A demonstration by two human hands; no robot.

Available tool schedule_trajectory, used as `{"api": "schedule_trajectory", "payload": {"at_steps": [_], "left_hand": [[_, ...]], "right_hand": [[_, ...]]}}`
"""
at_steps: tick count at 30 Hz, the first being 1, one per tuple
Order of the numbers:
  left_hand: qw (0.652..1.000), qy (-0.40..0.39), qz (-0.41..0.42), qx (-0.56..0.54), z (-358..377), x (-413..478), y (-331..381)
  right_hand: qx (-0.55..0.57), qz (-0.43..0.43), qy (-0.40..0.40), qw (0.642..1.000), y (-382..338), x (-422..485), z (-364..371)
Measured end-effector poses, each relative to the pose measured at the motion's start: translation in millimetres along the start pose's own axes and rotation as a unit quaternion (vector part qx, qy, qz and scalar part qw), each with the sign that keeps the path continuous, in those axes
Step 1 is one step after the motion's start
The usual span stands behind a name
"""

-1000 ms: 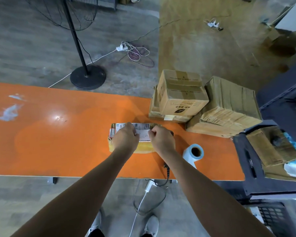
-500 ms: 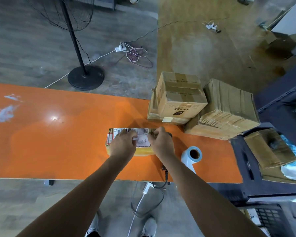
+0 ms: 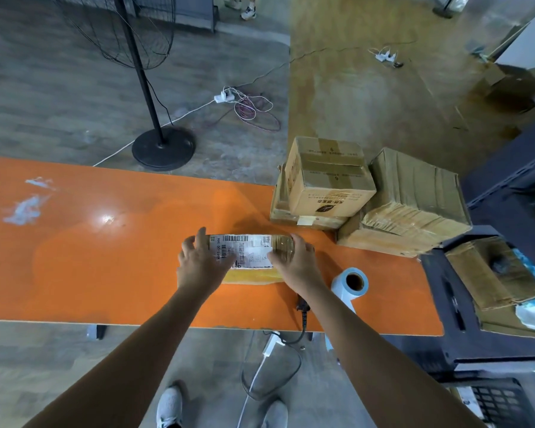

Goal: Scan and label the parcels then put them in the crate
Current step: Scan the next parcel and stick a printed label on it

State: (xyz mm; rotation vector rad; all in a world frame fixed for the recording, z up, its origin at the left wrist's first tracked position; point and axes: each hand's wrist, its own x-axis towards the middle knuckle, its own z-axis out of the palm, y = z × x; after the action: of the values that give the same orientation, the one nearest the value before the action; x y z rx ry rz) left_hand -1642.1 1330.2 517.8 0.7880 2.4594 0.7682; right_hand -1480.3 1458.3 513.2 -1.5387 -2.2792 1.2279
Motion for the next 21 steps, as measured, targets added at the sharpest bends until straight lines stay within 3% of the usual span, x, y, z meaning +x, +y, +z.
{"api": "schedule_trajectory", "payload": {"at_steps": [2, 6, 15, 21], "left_hand": [[0.996, -0.076, -0.008, -0.048, -0.8, 2.0, -5.0], [0.995, -0.091, -0.002, -0.038, -7.8, -5.4, -9.1], [0.984, 0.021, 0.0, -0.177, -28.3, -29.1, -0.7], [0.978, 0.033, 0.017, -0.204, -38.6, -54.1, 18.1]], "right_hand": [[0.042, 0.0, -0.066, 0.997, 1.5, -3.2, -1.9], [-0.004, -0.031, -0.078, 0.996, 4.8, -7.1, -9.5], [0.074, -0.065, -0.061, 0.993, -9.5, -18.9, -39.2], [0.125, -0.094, -0.048, 0.987, -12.0, -35.6, -62.1]]}}
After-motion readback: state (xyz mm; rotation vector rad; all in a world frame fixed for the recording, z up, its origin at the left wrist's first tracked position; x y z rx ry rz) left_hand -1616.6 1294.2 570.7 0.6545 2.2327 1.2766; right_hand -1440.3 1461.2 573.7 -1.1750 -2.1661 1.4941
